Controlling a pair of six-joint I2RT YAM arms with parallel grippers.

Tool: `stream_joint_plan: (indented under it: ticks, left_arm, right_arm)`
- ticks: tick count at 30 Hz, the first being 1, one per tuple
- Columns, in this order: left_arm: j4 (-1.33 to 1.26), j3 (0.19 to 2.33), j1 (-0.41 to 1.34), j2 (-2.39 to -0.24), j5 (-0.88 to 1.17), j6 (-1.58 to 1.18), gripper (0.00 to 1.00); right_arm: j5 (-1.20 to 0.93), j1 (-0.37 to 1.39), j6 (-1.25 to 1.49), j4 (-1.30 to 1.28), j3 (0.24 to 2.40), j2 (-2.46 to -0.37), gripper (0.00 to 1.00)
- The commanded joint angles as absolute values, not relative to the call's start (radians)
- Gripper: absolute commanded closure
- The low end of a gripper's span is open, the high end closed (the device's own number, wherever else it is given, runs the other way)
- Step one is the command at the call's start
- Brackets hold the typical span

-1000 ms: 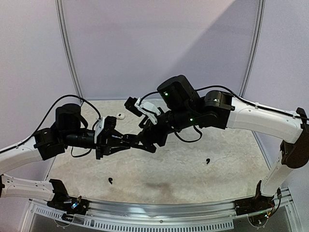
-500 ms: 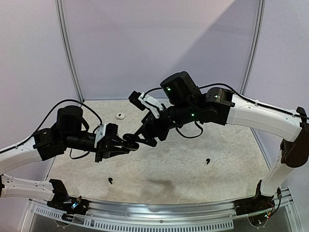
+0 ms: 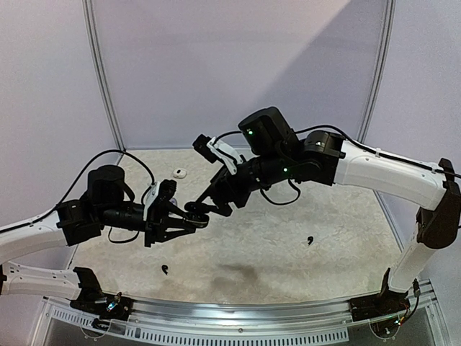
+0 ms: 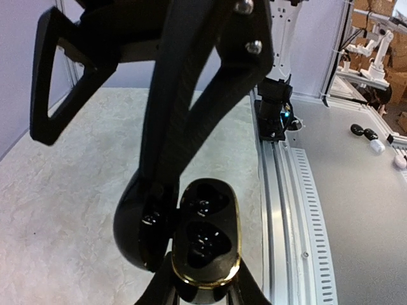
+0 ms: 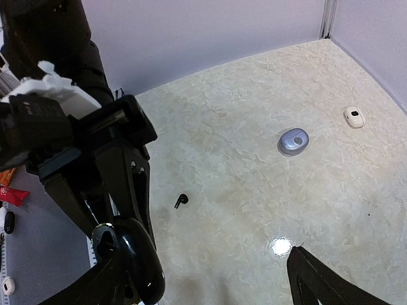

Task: Insert the wireless bluetooth earbuds into the charging case

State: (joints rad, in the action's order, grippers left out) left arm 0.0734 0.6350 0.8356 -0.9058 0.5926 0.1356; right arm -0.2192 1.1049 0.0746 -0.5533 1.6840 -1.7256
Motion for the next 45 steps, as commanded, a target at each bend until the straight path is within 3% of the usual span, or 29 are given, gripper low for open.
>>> stream_joint_plan:
  ticks: [1,9,11,14,17,24,30,35,39,45]
  left_arm:
    - [-0.100,0.577,0.825,-0.916,0.626,-0.022,1.00]
    - [-0.164,0.523,0.825,-0.911,0.597,-0.084,1.00]
    - [-0.188,0.507,0.825,-0.910,0.590,-0.100,1.00]
    - [-0.231,0.484,0.825,-0.906,0.578,-0.132,1.00]
    - [-0.270,0.455,0.824,-0.896,0.561,-0.174,1.00]
    - [-0.301,0.414,0.825,-0.866,0.543,-0.164,1.00]
    - [-0.297,0.404,0.825,-0.848,0.539,-0.139,1.00]
    - [-0.292,0.396,0.825,-0.835,0.537,-0.137,1.00]
    - [-0.277,0.397,0.825,-0.823,0.537,-0.120,1.00]
    - [-0.266,0.397,0.825,-0.814,0.537,-0.107,1.00]
  right_arm:
    - [-0.260,1.082,0.106,-0.500,1.727,-1.741,0.11]
    - [-0.271,1.078,0.121,-0.476,1.756,-1.742,0.07]
    - [-0.196,1.063,0.142,-0.470,1.753,-1.726,0.02]
    - [-0.075,1.008,0.238,-0.499,1.738,-1.696,0.01]
    - [0.069,0.966,0.333,-0.509,1.673,-1.648,0.01]
    - [0.144,0.841,0.507,-0.586,1.398,-1.500,0.01]
    - [0.279,0.719,0.816,-0.939,1.295,-1.542,0.17]
    - [0.258,0.672,0.883,-0.985,1.216,-1.635,0.26]
    - [0.203,0.657,0.863,-0.965,1.206,-1.724,0.42]
    - [0.161,0.628,0.834,-0.926,1.187,-1.803,0.43]
